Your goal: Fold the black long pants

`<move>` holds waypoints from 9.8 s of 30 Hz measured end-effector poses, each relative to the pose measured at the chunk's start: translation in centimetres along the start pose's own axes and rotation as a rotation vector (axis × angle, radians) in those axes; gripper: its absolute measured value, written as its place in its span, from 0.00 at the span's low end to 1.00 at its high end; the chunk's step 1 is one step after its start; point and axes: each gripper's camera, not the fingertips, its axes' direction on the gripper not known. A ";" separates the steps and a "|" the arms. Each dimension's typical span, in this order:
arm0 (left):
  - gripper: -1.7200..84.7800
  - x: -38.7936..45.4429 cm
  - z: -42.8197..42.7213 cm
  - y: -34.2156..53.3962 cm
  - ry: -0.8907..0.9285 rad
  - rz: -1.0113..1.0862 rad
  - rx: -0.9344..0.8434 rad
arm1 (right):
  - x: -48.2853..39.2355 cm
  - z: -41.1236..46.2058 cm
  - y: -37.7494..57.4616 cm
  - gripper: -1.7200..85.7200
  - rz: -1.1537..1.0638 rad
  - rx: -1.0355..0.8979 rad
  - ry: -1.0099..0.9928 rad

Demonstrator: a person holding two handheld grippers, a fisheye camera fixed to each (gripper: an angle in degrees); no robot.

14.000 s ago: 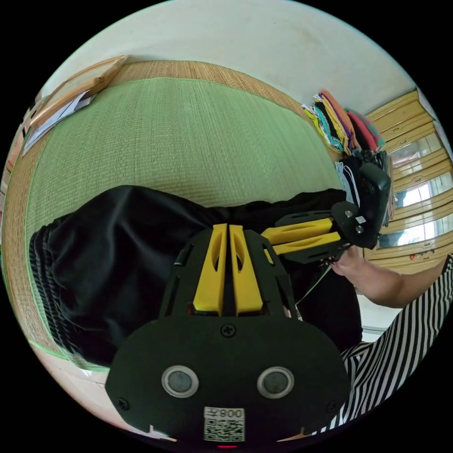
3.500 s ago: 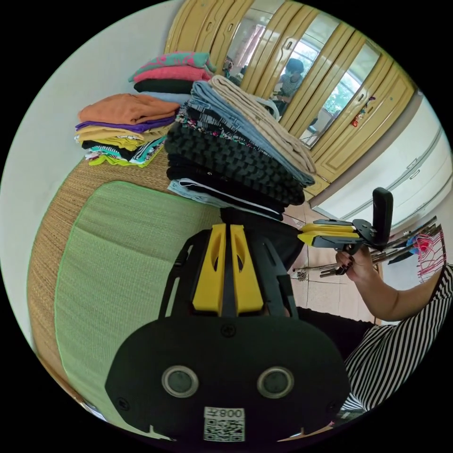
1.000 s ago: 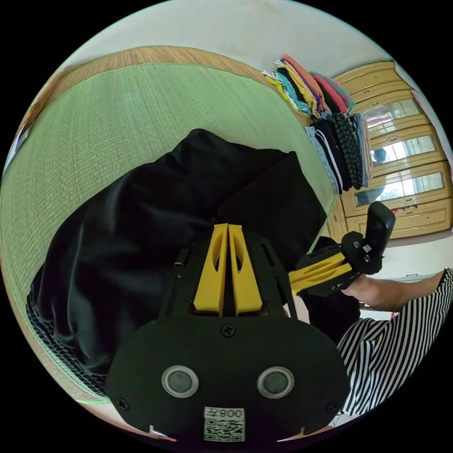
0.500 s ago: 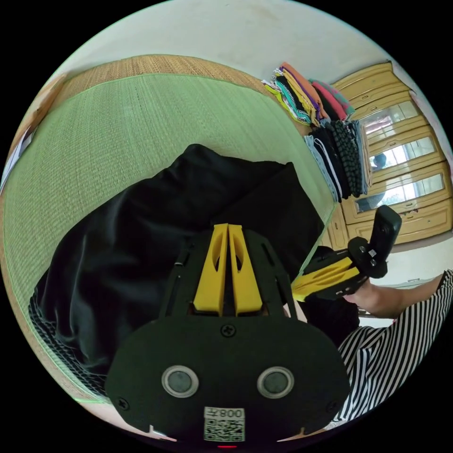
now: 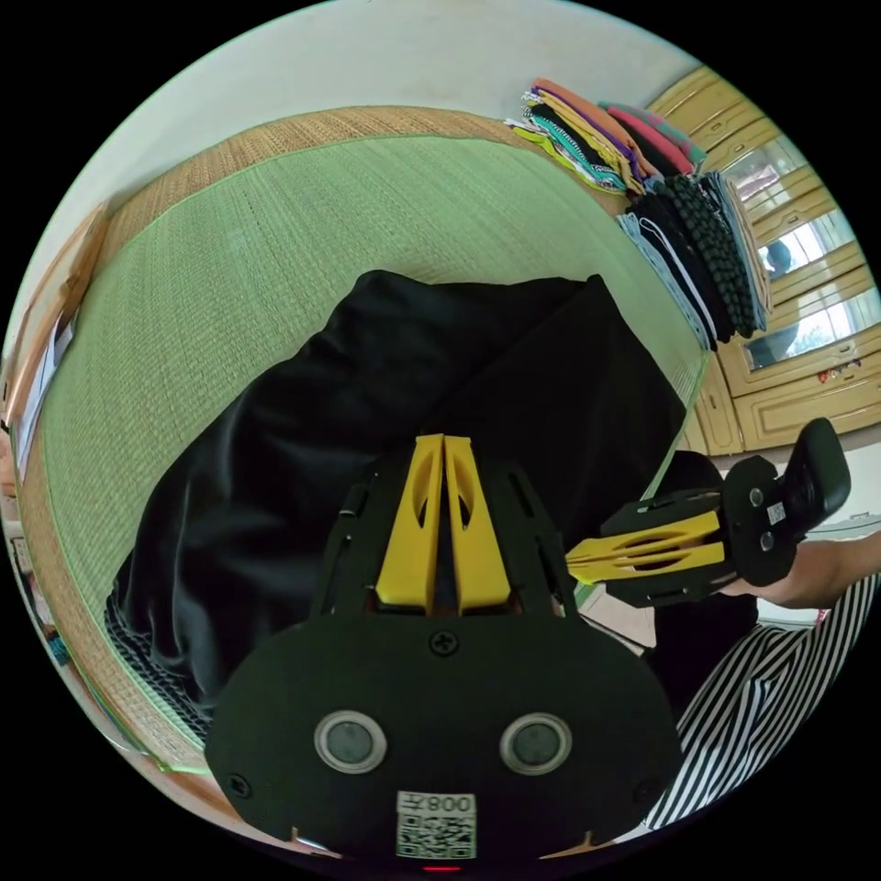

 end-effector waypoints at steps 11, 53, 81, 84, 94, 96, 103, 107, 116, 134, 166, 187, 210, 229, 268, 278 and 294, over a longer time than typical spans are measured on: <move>0.02 3.1 1.0 -0.3 -0.064 -0.019 -0.026 | 2.2 4.6 3.9 0.02 0.111 0.034 -0.085; 0.10 31.3 13.4 0.9 -0.187 0.416 0.050 | 30.7 16.3 30.5 0.06 0.570 0.348 -0.449; 0.06 28.0 20.2 4.0 -0.107 0.440 0.125 | 48.1 17.3 22.4 0.06 0.696 0.294 -0.557; 0.06 27.2 20.9 3.9 -0.066 0.439 0.143 | 48.3 14.6 22.9 0.05 0.700 0.337 -0.546; 0.06 24.1 22.4 3.5 0.039 0.469 0.245 | 46.2 2.3 24.4 0.05 0.753 0.501 -0.436; 0.06 22.8 22.1 3.9 0.051 0.454 0.270 | 44.9 0.2 23.3 0.05 0.731 0.534 -0.445; 0.06 13.9 19.1 6.8 0.125 0.297 0.413 | 37.9 -7.3 14.6 0.05 0.566 0.620 -0.516; 0.06 6.9 17.4 9.2 0.182 0.165 0.500 | 32.9 -10.7 7.3 0.05 0.464 0.601 -0.498; 0.06 -9.0 18.6 14.2 0.275 -0.200 0.599 | 24.5 -12.0 -9.6 0.05 0.363 0.428 -0.450; 0.06 -27.9 26.4 16.8 0.492 -0.670 0.599 | 17.5 -13.4 -31.1 0.03 0.317 0.108 -0.381; 0.02 -30.3 22.6 9.7 0.237 -0.607 0.468 | 6.0 -24.9 -41.6 0.02 -0.145 -0.045 -0.004; 0.03 -28.6 12.8 2.6 0.139 -0.352 0.511 | 21.7 -32.8 -24.1 0.02 0.231 0.123 -0.077; 0.02 -25.2 13.4 -9.7 0.039 -0.229 0.282 | 21.1 -24.3 -17.7 0.02 0.201 0.177 -0.059; 0.02 -28.9 11.6 -2.1 0.034 -0.571 0.427 | 21.1 -15.4 -16.7 0.02 0.287 0.172 -0.100; 0.10 -27.1 28.5 -4.6 0.817 -0.603 0.247 | 10.9 4.4 8.9 0.08 0.456 0.107 -0.570; 0.03 -30.8 31.3 -7.9 0.854 -0.619 0.264 | 12.3 11.8 11.3 0.12 0.592 0.142 -0.847; 0.03 -35.2 35.3 -12.4 0.873 -0.592 0.303 | 10.9 18.0 11.7 0.11 0.643 0.147 -0.989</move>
